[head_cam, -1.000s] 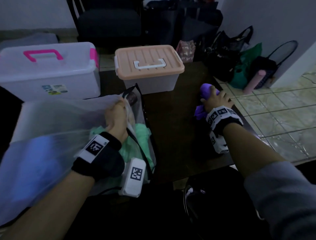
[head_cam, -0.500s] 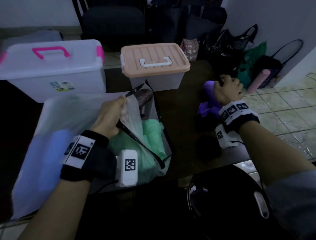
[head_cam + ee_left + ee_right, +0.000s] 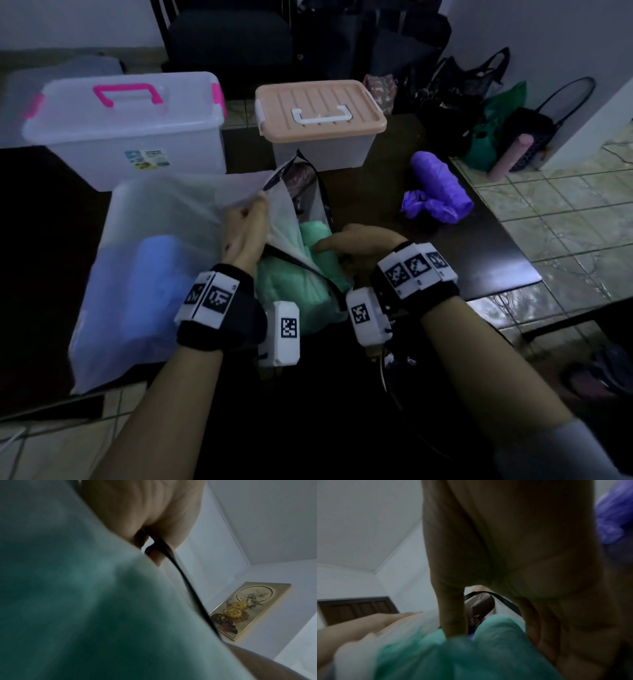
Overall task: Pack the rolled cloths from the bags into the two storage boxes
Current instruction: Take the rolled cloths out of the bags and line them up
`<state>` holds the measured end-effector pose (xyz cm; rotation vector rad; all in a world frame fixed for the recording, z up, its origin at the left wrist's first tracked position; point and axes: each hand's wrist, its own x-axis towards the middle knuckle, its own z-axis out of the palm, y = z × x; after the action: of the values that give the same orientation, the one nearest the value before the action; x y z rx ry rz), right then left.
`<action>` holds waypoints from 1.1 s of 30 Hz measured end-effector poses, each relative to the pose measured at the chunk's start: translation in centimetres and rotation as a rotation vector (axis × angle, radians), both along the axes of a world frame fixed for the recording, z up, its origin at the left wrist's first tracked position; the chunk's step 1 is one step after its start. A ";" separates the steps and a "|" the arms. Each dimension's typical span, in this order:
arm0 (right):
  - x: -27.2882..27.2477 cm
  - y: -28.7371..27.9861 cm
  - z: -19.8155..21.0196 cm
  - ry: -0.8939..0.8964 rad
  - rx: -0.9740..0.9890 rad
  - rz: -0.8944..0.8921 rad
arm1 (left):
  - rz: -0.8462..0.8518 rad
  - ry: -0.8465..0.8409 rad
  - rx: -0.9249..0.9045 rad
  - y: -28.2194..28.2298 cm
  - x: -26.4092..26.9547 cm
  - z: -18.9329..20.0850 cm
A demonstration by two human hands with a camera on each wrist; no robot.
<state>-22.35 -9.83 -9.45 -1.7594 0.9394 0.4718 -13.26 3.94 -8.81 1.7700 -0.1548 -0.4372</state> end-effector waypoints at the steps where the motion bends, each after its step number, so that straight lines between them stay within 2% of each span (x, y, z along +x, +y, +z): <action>1: -0.1 0.2 0.3 0.013 -0.016 0.017 | -0.002 0.020 -0.001 -0.1 -0.1 0.2; 4: -0.3 1.2 0.7 0.003 -0.082 0.013 | 0.006 0.038 -0.010 -0.3 -0.2 0.6; 9: -1.2 1.8 0.3 -0.194 0.024 -0.165 | 0.026 -0.012 0.014 -0.4 -0.2 0.5; 14: -1.8 1.3 -0.2 -0.578 0.116 -0.602 | 0.040 -0.016 0.026 -0.3 0.1 0.0; 16: -2.4 0.1 0.7 -0.760 0.052 -0.764 | 0.038 -0.025 0.022 -0.3 0.1 -0.2; 19: -4.4 -2.4 2.8 -0.861 -0.254 -0.771 | 0.044 -0.027 0.007 -0.3 0.2 -0.4; 21: -6.3 -4.3 3.4 -0.759 -0.569 -0.666 | 0.038 -0.049 0.004 -0.3 0.3 -0.6; 23: -8.2 -5.9 3.0 -0.551 -0.856 -0.587 | 0.028 -0.074 0.000 -0.4 0.3 -0.6; 24: -9.1 -6.5 2.5 -0.448 -0.936 -0.583 | 0.027 -0.087 -0.004 -0.4 0.2 -0.7; 27: -11.1 -7.7 0.2 -0.161 -1.033 -0.578 | 0.002 -0.121 -0.005 -0.5 0.1 -0.9; 30: -11.9 -8.2 -2.3 0.081 -1.042 -0.501 | 0.002 -0.129 0.016 -0.6 0.2 -1.1; 33: -11.7 -7.9 -4.3 0.221 -1.101 -0.412 | 0.013 -0.132 0.013 -0.7 0.2 -1.3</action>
<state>-34.03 -17.73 -13.79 -2.3771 1.8984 -0.1982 -13.06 3.22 -10.08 1.8124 -0.2337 -0.3121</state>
